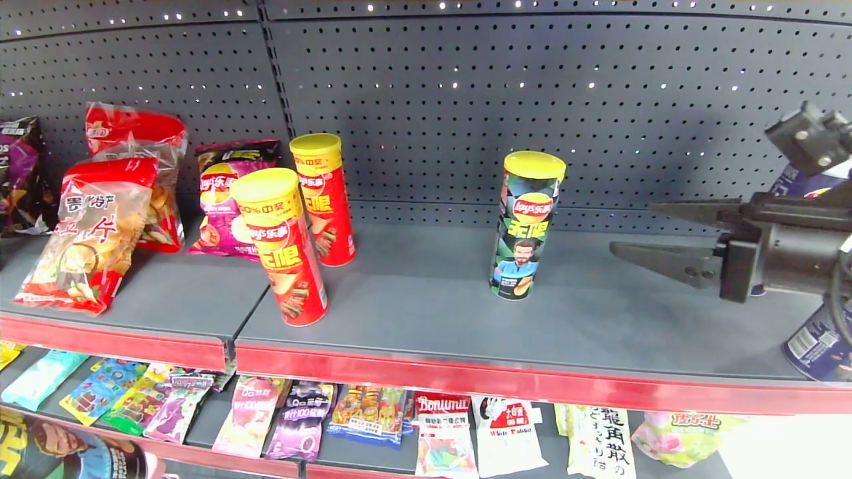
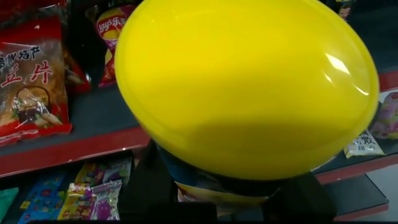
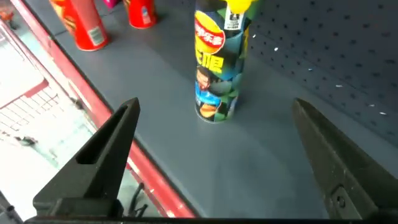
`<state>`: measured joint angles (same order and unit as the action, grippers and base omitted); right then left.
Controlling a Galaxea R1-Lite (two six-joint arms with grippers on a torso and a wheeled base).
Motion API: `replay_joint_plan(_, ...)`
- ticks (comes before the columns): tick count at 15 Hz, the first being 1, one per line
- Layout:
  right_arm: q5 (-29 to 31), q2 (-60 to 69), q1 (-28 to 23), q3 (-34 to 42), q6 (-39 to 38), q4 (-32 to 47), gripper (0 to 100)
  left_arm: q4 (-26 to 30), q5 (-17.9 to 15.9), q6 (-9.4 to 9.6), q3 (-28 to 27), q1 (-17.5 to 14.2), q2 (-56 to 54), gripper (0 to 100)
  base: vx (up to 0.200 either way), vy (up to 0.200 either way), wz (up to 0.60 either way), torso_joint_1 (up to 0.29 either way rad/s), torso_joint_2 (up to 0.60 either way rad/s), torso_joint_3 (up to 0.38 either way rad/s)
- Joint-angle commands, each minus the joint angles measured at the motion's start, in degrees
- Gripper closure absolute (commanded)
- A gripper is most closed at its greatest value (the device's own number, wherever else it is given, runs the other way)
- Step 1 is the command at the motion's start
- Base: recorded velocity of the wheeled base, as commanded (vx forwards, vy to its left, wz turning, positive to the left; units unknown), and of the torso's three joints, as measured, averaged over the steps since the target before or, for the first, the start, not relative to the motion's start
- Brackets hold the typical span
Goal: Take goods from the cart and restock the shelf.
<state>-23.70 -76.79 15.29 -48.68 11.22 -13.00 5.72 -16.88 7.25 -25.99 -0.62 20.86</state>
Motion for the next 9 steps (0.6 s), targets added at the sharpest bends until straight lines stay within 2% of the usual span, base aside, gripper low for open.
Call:
replay_joint_plan(1,-0.03,-8.64,1.06,-3.18,-1.02,-2.3,0,0.08,-0.08,0.31,-0.03,0.01,0.24,100,0.0,0.0,0.0,0.0,0.0,0.0)
replay_joint_plan(4,-1.17,-11.98,3.35,-4.32,-2.87,-5.2,0,0.08,-0.08,1.01,-0.11,0.01,0.24,100,0.0,0.0,0.0,0.0,0.0,0.0)
replay_joint_plan(5,-3.81,-13.3,3.52,-4.58,-2.69,-5.29,0,0.08,-0.08,1.01,0.06,0.01,0.15,100,0.0,0.0,0.0,0.0,0.0,0.0)
replay_joint_plan(9,-4.51,-17.61,2.73,-7.49,-2.78,-6.52,0,0.08,-0.08,1.01,-0.03,0.01,0.15,100,0.0,0.0,0.0,0.0,0.0,0.0)
